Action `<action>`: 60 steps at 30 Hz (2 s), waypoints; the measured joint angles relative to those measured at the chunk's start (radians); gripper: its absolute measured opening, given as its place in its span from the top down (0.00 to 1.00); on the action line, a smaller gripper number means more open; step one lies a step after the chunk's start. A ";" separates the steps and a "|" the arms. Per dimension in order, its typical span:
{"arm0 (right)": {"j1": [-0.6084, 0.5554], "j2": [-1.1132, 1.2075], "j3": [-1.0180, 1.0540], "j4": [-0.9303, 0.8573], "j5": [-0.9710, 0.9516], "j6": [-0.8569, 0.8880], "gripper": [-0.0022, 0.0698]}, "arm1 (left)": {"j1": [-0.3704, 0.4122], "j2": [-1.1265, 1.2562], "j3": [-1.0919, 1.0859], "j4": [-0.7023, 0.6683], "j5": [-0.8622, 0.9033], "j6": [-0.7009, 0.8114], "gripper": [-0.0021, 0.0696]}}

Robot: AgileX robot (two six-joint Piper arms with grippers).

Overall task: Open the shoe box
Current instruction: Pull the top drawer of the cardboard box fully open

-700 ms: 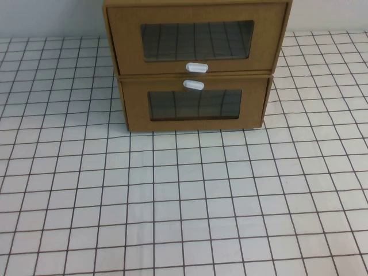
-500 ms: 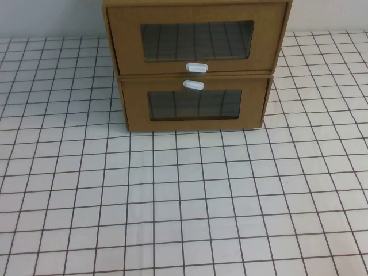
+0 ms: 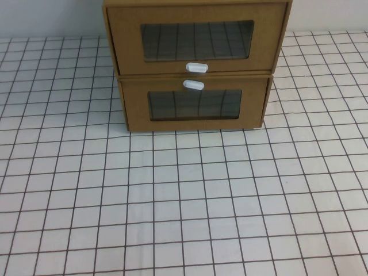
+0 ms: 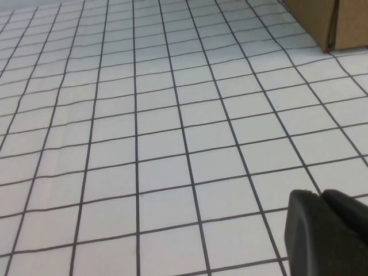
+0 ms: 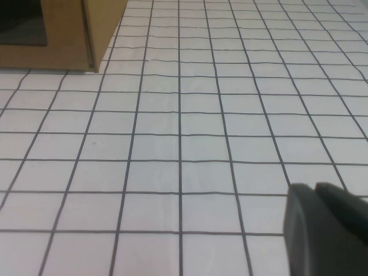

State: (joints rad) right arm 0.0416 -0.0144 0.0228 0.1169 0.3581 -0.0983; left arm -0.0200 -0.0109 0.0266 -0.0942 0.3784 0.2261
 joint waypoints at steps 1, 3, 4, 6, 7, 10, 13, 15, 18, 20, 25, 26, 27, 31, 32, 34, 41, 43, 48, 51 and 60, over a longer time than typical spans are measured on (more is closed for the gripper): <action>0.000 0.000 0.000 0.000 0.000 0.000 0.99 | 0.000 0.000 0.000 0.000 0.000 0.000 0.98; 0.000 0.000 0.000 0.000 0.000 0.000 0.99 | 0.000 0.000 0.000 0.000 0.000 0.000 0.98; 0.000 0.000 0.000 0.000 0.000 0.000 0.99 | 0.000 0.000 0.000 0.000 0.000 0.000 0.98; 0.000 0.000 0.000 0.000 0.000 0.000 0.99 | 0.000 0.000 0.000 -0.002 0.000 0.000 0.98; 0.000 0.000 0.000 0.000 0.000 0.000 0.99 | 0.000 0.000 0.000 -0.010 0.000 0.000 0.98; 0.000 0.000 0.000 0.000 0.000 0.000 0.99 | 0.000 0.000 0.000 -0.060 -0.019 0.000 0.98; 0.000 0.000 0.000 0.000 0.000 0.000 0.99 | 0.000 0.000 0.000 -0.216 -0.076 -0.043 0.98; 0.000 0.000 0.000 0.000 0.000 0.000 0.99 | 0.000 0.000 0.000 -0.370 -0.128 -0.078 0.98; 0.000 0.000 0.000 0.000 0.000 0.000 0.99 | 0.000 0.000 0.000 -0.559 -0.206 -0.104 0.98; 0.000 0.000 0.000 0.000 0.000 0.000 0.99 | 0.000 0.000 0.000 -0.622 -0.250 -0.106 0.98; 0.000 0.000 0.000 0.000 0.000 0.000 0.99 | 0.000 0.000 0.000 -0.667 -0.297 -0.099 0.98; 0.000 0.000 0.000 0.000 0.000 0.000 0.99 | 0.000 0.000 0.000 -0.672 -0.284 -0.097 0.98; 0.000 0.000 0.000 0.000 0.000 0.000 0.99 | 0.000 0.000 -0.005 -0.672 -0.266 -0.089 0.98; 0.000 0.000 0.000 0.000 0.000 0.000 0.99 | 0.000 0.091 -0.130 -0.645 -0.102 -0.022 0.98; 0.000 0.000 0.000 0.000 0.000 0.000 0.99 | 0.000 0.140 -0.179 -0.635 -0.052 -0.001 0.98; 0.000 0.000 0.000 0.000 0.000 0.000 0.99 | 0.000 0.240 -0.274 -0.625 0.051 0.039 0.98; 0.000 0.000 0.000 0.000 0.000 0.000 0.99 | 0.000 0.648 -0.671 -0.631 0.312 0.301 0.98; 0.000 0.000 0.000 0.000 0.000 0.000 0.99 | 0.000 0.753 -0.781 -0.651 0.348 0.367 0.98; 0.000 0.000 0.000 0.000 0.000 0.000 0.99 | 0.000 1.035 -1.091 -0.749 0.422 0.497 0.98; 0.000 0.000 0.000 0.000 0.000 0.000 0.99 | 0.000 1.224 -1.314 -0.809 0.484 0.539 0.98; 0.000 0.000 0.000 0.001 0.000 0.000 0.99 | -0.160 1.706 -1.966 -0.765 0.611 0.496 0.98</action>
State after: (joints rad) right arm 0.0416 -0.0144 0.0228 0.1184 0.3581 -0.0983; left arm -0.1795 1.6950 -1.9393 -0.8597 0.9896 0.7221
